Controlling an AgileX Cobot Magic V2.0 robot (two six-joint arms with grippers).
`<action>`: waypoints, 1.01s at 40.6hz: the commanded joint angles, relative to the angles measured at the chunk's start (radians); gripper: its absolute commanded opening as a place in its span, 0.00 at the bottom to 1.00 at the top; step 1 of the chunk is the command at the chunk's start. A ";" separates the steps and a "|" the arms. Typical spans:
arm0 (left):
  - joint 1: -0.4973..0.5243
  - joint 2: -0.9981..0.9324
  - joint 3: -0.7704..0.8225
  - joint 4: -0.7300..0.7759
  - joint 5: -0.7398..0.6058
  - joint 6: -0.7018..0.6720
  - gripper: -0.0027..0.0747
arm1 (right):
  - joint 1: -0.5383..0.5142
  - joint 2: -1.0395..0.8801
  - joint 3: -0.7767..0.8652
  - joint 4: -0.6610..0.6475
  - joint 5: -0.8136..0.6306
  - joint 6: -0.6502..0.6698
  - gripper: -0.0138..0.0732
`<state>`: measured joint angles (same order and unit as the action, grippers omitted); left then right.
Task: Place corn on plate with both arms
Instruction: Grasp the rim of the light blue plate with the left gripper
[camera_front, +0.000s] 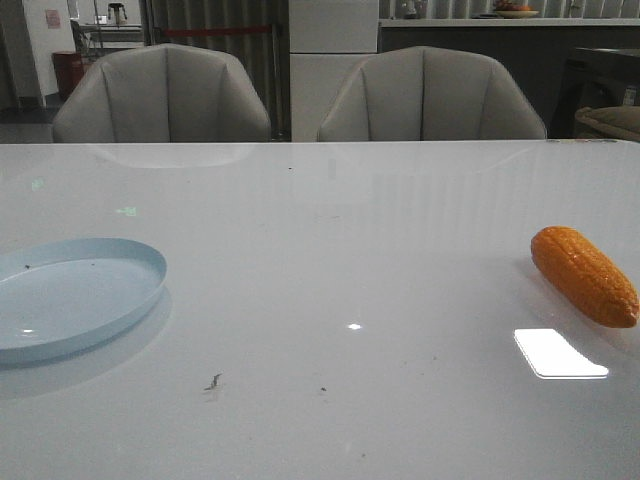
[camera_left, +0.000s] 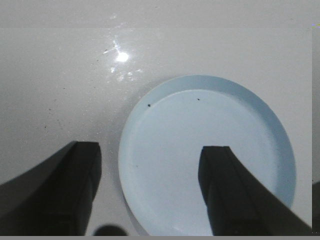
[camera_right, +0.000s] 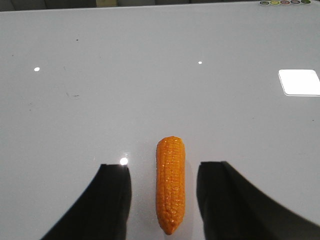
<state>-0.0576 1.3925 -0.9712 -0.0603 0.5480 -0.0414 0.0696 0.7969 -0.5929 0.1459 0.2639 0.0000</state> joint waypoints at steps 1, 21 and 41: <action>0.033 0.067 -0.081 -0.007 -0.038 -0.031 0.64 | 0.002 -0.003 -0.030 -0.001 -0.073 0.000 0.65; 0.070 0.310 -0.138 -0.007 0.061 -0.025 0.58 | 0.002 -0.003 -0.030 -0.001 -0.073 0.000 0.65; 0.070 0.403 -0.138 -0.018 0.068 -0.025 0.57 | 0.002 -0.003 -0.030 -0.001 -0.072 0.000 0.65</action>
<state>0.0122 1.8243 -1.0827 -0.0621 0.6315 -0.0582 0.0696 0.7969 -0.5929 0.1459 0.2646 0.0000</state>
